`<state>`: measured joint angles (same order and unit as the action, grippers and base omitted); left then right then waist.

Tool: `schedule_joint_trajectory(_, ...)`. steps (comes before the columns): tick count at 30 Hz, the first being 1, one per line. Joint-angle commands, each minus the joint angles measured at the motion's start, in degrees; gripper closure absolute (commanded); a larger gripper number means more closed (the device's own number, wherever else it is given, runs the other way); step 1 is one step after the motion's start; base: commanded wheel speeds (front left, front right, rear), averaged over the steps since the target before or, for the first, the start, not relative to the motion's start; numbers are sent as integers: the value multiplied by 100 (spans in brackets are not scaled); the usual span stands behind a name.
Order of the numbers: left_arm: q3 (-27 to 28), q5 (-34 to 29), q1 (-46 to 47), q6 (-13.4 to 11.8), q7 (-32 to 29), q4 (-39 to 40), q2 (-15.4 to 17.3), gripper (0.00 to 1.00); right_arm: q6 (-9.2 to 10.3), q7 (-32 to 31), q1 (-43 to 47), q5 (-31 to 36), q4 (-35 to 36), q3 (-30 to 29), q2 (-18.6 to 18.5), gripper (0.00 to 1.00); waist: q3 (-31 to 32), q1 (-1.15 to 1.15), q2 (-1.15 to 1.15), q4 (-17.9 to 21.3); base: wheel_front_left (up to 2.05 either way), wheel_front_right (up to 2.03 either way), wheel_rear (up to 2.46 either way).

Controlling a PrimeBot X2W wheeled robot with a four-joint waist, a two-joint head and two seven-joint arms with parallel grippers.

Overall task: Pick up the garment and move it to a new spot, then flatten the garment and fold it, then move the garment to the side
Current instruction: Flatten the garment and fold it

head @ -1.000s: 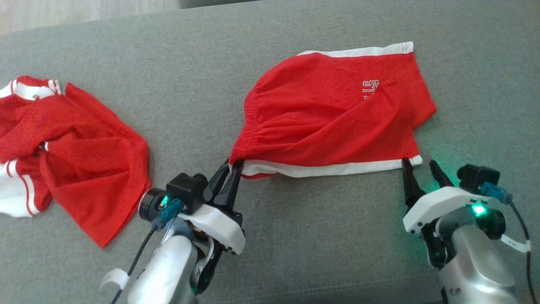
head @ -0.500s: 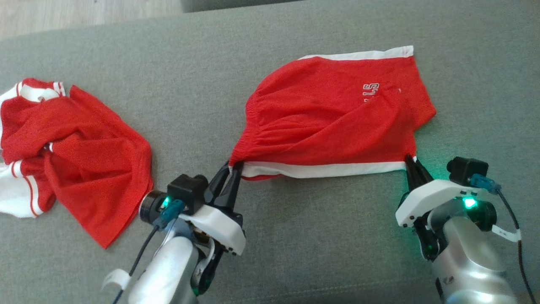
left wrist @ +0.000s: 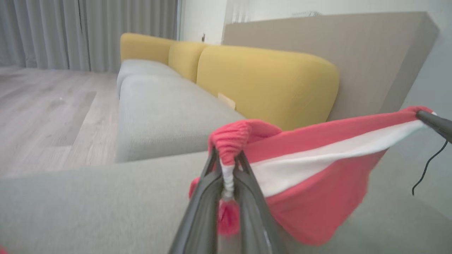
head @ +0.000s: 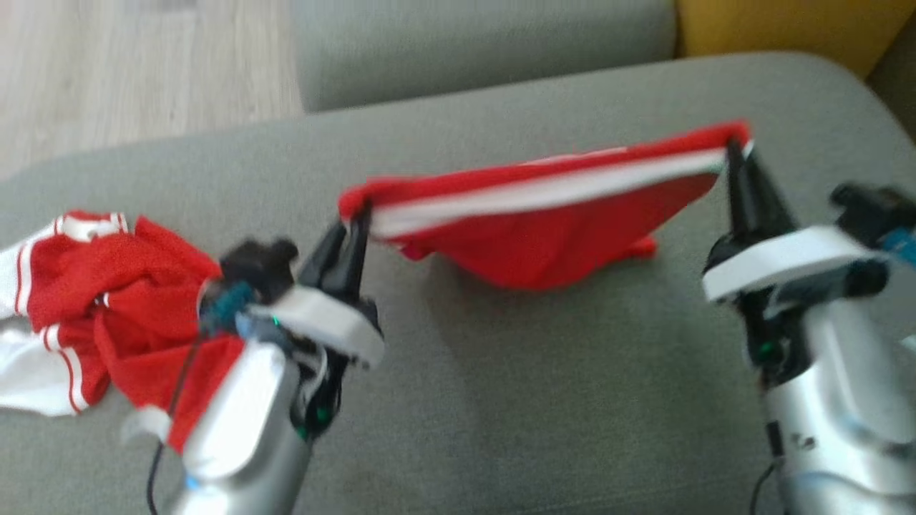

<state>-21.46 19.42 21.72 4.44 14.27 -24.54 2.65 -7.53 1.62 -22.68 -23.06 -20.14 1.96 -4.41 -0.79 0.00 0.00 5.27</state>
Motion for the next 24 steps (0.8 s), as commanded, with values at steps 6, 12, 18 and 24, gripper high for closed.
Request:
schedule_joint_trajectory(6,359,154,969,82,-156,605,209,100,4,-392,-329,196,1396,-2,-61,100,391,0,0,60,0,0,0)
schedule_joint_trajectory(12,516,283,969,-93,-566,1622,345,100,4,-978,-133,481,2619,-347,79,100,512,0,0,15,0,0,0)
schedule_joint_trajectory(18,486,440,439,-346,-1133,2966,377,100,4,-1688,340,203,3606,-724,149,100,386,0,0,-1,0,0,0)
schedule_joint_trajectory(24,445,317,587,-377,-1626,3309,647,100,4,-1907,112,348,3689,-928,152,100,-67,0,0,83,0,0,0)
